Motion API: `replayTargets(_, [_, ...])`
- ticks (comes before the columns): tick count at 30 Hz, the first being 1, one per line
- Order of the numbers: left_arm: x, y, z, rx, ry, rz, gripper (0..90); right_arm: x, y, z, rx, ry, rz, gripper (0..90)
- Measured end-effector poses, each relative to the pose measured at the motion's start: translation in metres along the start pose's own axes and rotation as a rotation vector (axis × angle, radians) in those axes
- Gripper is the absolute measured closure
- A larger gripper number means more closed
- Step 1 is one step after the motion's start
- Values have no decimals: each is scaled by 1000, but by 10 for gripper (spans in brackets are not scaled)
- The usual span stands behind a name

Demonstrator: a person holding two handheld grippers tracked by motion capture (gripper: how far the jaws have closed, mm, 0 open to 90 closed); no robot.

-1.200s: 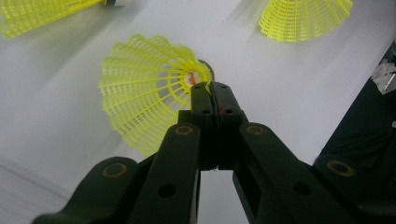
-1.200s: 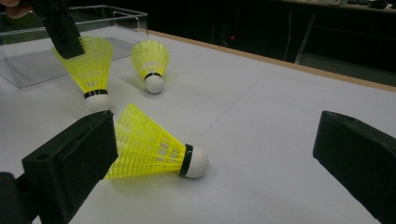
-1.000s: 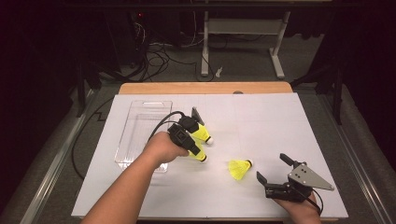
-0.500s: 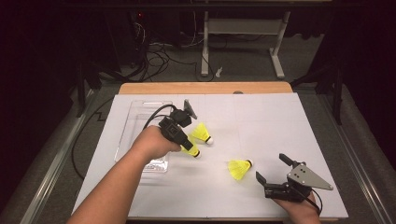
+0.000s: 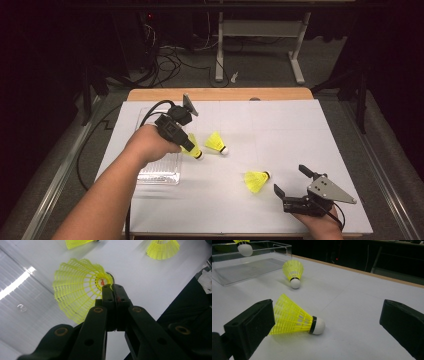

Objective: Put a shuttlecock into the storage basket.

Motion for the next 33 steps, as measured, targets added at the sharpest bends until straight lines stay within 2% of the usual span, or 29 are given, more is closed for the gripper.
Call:
replayTargets(12, [-10,30,-19,47,46,22,896,0,0,0,0,1,-3,5])
replayTargets(17, [-15,36,-27,63,67,22,896,0,0,0,0,1,-3,5])
replayTargets(33, [-34,44,-51,115,126,14,895,0,0,-1,2,1,-4,5])
Point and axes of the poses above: each handheld gripper's, and its own axes: y roughly backward along the jaws, x roughly out of its top, z roughly to its right, the point moved 5 cm from there along -y, roughly forward along the jaws, and after that the axes turned 13 degrees about z, right-handed, at the moved point
